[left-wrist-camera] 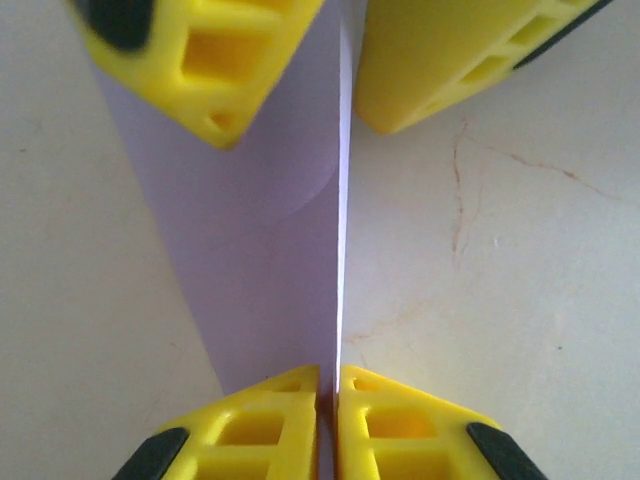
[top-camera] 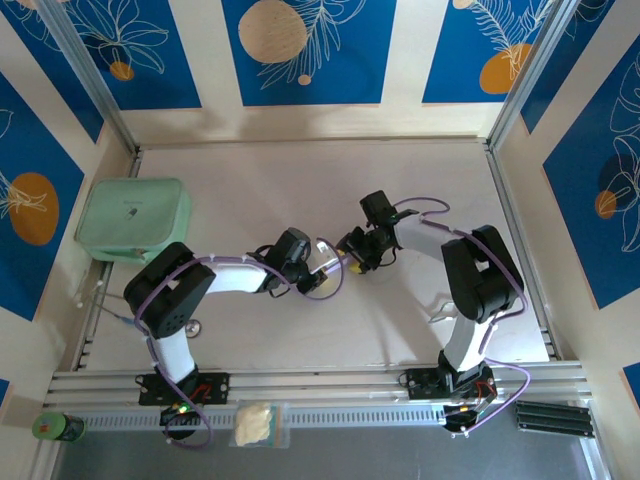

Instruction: Fold a paper plane with a square sheet of paper (pick it up from the middle)

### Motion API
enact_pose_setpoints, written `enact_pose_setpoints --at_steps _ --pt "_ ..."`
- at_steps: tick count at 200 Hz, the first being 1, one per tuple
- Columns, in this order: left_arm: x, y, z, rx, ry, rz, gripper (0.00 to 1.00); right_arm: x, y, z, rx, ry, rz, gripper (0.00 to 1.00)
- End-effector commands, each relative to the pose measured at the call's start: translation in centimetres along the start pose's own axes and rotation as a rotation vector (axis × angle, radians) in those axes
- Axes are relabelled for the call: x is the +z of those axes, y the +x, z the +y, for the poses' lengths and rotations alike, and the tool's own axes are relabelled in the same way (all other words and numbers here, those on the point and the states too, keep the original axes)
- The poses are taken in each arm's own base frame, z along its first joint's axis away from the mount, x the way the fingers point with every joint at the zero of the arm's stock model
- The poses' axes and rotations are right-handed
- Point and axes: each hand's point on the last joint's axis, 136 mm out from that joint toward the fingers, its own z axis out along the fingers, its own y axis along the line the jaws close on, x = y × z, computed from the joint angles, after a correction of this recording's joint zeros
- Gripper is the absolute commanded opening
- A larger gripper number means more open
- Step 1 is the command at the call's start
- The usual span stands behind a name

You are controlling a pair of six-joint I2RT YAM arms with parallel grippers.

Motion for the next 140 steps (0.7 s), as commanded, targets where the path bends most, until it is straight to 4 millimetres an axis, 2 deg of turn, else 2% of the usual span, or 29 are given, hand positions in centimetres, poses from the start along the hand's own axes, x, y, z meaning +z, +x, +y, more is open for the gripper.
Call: enact_pose_setpoints --at_steps 1,34,81,140 --pt "0.1 -0.2 -0.7 -0.111 0.076 0.005 0.13 -2.9 -1.0 1.3 -0.076 -0.084 -0.073 0.54" --pt "-0.1 -0.3 -0.3 -0.268 0.091 0.022 0.11 -5.0 -2.4 1.0 -0.172 -0.114 -0.142 0.59" --pt "0.0 -0.5 -0.2 -0.505 0.155 0.016 0.1 -6.3 -3.1 0.3 -0.33 -0.178 -0.182 0.59" --pt "0.2 -1.4 -0.2 -0.744 0.258 -0.003 0.09 -4.1 -1.7 -0.8 -0.413 -0.198 -0.093 0.59"
